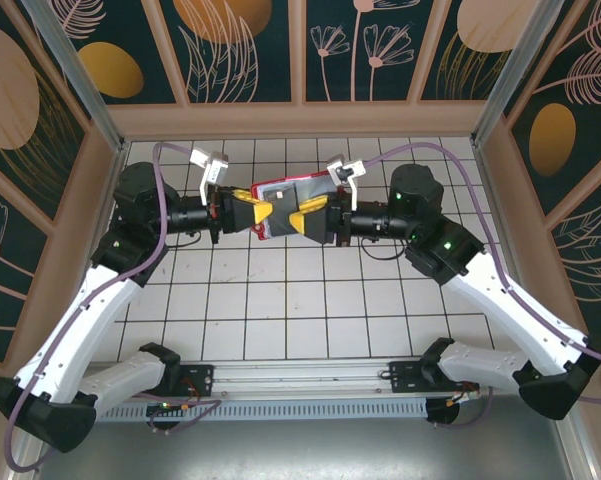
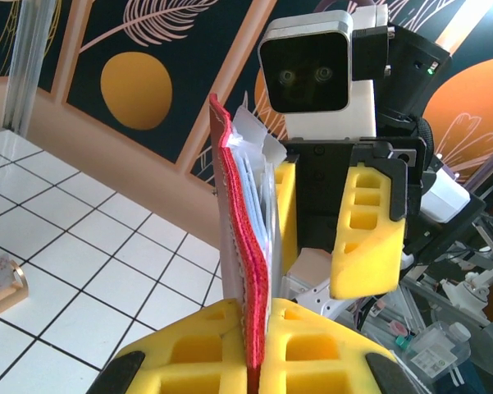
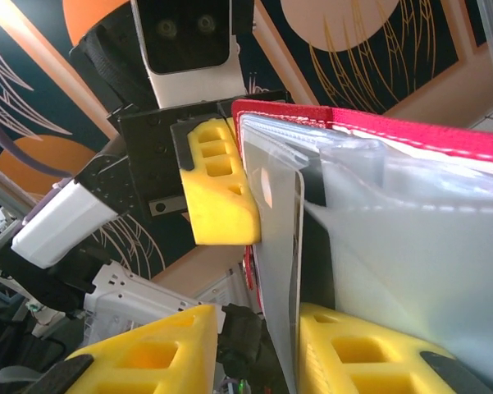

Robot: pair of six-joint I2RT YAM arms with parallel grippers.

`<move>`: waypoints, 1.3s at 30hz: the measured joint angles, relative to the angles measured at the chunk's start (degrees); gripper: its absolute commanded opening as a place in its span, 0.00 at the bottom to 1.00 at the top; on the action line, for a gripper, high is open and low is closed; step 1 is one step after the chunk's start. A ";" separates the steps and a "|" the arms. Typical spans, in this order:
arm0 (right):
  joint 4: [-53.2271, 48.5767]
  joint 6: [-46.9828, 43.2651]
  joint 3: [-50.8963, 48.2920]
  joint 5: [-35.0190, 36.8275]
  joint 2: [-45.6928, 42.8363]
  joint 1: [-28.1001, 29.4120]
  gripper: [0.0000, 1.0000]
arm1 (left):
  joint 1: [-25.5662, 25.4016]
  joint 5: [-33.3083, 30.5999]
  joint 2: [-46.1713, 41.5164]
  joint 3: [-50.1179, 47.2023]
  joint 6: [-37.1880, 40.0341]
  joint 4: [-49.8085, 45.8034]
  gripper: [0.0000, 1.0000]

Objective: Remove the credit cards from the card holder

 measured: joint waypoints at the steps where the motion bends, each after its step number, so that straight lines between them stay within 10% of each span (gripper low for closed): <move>1: -0.42 -0.11 0.37 0.00 0.44 0.00 0.34 | 0.04 -0.15 0.13 0.00 -0.11 -0.09 0.00; 18: -4.55 -0.52 2.10 1.97 2.58 0.83 0.23 | 0.42 -2.58 1.53 0.55 1.55 -5.38 0.00; 25: -3.76 -0.48 0.17 2.10 0.61 1.70 0.17 | -0.17 -3.41 1.46 0.81 1.92 -5.95 0.22; 39: -3.39 -0.52 -3.19 4.81 -3.30 2.08 0.05 | -1.01 -1.81 1.40 1.03 1.79 -5.55 0.02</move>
